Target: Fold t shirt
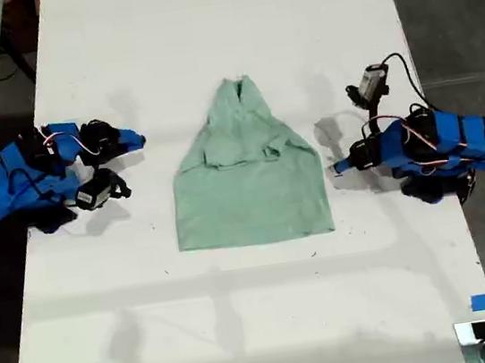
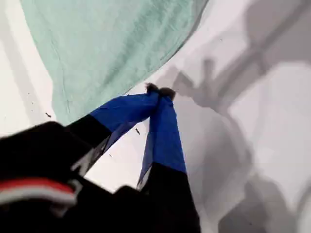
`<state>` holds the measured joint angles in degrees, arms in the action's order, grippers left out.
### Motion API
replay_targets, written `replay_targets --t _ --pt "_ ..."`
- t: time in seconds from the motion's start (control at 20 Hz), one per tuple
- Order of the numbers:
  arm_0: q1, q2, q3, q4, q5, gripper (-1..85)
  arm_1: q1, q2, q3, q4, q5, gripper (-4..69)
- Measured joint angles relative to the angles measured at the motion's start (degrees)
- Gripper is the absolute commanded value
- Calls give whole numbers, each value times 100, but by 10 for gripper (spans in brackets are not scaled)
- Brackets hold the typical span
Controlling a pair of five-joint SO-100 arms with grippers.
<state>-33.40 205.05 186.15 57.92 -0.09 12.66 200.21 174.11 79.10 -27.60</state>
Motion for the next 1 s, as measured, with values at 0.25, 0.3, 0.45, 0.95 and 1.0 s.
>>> replay_targets --t 0.25,0.3,0.45,0.95,1.0 --pt "-457 9 0 -105 202 -3 -352 -519 -343 308 1318 -1" --pt "-483 9 0 -105 202 -3 -475 -826 -642 387 1503 53" --pt "-510 9 0 -105 202 -3 -1028 -2127 -1529 422 2004 308" --pt "-510 9 0 -105 202 -3 -2452 -6179 -1978 -2997 3560 211" --pt "-510 9 0 -105 202 -3 -2461 -6258 -1828 -3428 3560 196"
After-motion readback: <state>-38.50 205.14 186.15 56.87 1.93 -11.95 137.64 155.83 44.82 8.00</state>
